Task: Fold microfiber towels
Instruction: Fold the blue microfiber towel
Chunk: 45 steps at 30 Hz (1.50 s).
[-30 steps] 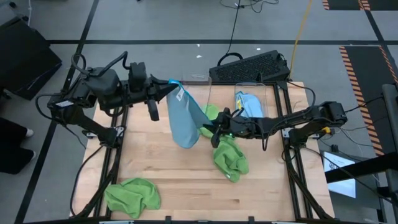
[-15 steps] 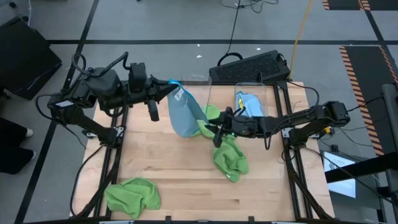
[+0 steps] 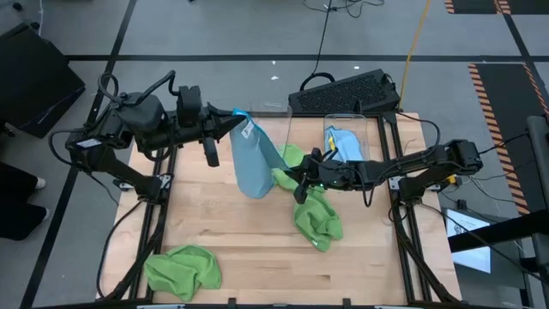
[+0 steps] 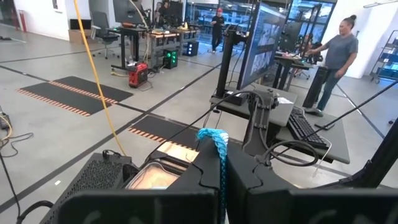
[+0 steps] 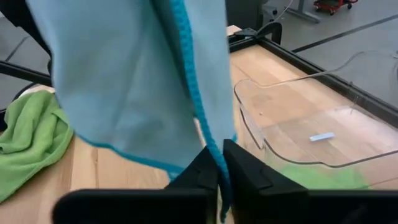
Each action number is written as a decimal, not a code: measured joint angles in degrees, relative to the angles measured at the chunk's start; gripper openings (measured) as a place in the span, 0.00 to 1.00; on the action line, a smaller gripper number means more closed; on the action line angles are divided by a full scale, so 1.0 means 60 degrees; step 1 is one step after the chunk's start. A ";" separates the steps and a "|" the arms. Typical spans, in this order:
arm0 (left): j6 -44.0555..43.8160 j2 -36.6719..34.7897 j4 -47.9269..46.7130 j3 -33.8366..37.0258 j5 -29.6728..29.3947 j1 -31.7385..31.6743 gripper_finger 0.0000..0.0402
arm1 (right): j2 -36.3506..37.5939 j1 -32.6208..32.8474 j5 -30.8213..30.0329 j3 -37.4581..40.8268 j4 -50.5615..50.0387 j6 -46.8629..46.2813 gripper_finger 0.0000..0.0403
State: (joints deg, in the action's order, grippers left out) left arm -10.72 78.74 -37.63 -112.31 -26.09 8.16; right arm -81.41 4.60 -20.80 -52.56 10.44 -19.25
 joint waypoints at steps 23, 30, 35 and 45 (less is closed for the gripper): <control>-0.1328 -0.0004 -0.3433 0.0000 0.0205 0.0498 0.00 | 0.3020 0.0362 0.0084 -0.0007 -0.3146 -0.1963 0.00; -0.2309 -0.0006 -0.4685 0.0031 0.0044 0.1157 0.00 | 0.4582 0.0659 0.0753 -0.0007 -0.3185 -0.2900 0.00; -0.2879 -0.0003 -0.4869 0.0482 -0.0082 0.1467 0.00 | 0.5072 0.1025 0.1383 -0.0007 -0.3071 -0.3590 0.00; -0.4479 0.0000 -0.4920 0.1488 -0.0004 0.2859 0.00 | 0.4545 0.2256 0.2054 -0.0007 -0.1179 -0.5268 0.00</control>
State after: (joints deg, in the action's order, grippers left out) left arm -37.60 78.74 -67.16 -103.38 -26.11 25.32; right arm -54.13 18.13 -8.47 -52.60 3.36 -50.86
